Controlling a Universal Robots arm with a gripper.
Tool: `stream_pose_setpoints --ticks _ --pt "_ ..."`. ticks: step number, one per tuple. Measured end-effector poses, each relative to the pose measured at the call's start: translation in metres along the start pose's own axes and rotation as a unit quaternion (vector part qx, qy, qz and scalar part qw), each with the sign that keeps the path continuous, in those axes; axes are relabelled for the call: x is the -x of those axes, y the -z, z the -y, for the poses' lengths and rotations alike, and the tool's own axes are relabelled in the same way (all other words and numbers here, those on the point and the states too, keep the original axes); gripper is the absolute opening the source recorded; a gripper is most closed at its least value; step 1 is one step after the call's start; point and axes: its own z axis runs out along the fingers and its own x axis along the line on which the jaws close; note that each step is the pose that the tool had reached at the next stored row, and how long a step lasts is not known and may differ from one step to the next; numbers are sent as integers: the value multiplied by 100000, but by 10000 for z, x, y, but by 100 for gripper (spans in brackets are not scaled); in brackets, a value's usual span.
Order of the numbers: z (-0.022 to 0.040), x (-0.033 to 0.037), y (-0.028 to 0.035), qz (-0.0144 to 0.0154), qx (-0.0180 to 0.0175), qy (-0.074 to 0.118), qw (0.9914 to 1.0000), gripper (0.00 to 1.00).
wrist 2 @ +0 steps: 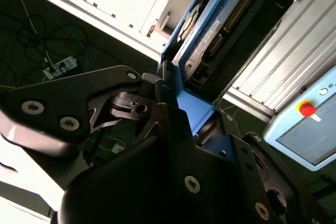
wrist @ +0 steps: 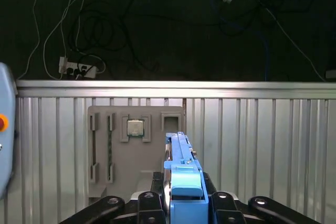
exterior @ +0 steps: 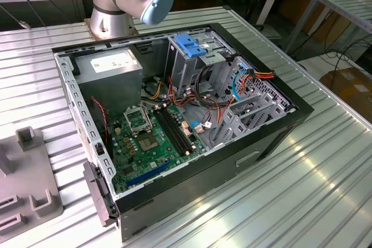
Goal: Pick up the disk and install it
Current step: 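Pick up the disk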
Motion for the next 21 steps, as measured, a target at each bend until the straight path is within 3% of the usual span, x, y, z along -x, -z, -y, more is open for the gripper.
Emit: stream_pose_setpoints --ticks 5,11,14,21 --pt "1 -1 86 8 -4 -2 100000 37" --pt "1 -1 93 19 3 -2 100000 37" --pt "2 -1 147 55 -1 -5 100000 37" --pt "17 -2 147 70 0 4 100000 37"
